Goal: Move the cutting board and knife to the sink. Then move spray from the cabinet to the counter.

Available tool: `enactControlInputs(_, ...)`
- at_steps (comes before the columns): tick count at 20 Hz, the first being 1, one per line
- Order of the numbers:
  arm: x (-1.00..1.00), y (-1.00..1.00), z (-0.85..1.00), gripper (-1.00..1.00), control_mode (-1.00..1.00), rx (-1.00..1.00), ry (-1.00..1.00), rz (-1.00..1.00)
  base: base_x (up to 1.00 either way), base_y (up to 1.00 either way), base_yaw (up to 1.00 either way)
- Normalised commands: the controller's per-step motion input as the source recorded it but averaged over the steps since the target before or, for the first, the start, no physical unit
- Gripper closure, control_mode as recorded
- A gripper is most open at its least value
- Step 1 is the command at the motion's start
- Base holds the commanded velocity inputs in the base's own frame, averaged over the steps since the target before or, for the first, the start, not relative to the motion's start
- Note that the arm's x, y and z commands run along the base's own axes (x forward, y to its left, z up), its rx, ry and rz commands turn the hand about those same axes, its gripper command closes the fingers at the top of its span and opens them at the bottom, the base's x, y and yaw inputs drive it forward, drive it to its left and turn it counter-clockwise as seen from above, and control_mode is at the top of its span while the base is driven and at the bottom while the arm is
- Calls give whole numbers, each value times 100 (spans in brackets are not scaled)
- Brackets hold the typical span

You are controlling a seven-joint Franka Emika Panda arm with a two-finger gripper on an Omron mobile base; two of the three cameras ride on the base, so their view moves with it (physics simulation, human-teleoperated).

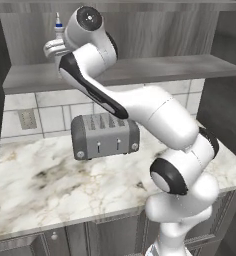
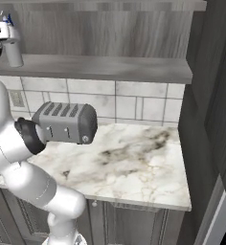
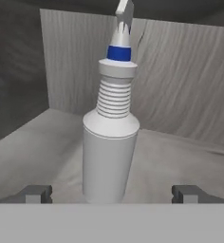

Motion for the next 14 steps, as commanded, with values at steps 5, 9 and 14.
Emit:
enactControlInputs(5, 33, 13, 0, -100, -100, 0, 0, 0, 0, 0, 0)
enactControlInputs(9, 29, 13, 0, -100, -100, 0, 0, 0, 0, 0, 0)
enactControlInputs(14, 25, 3, 0, -100, -100, 0, 0, 0, 0, 0, 0)
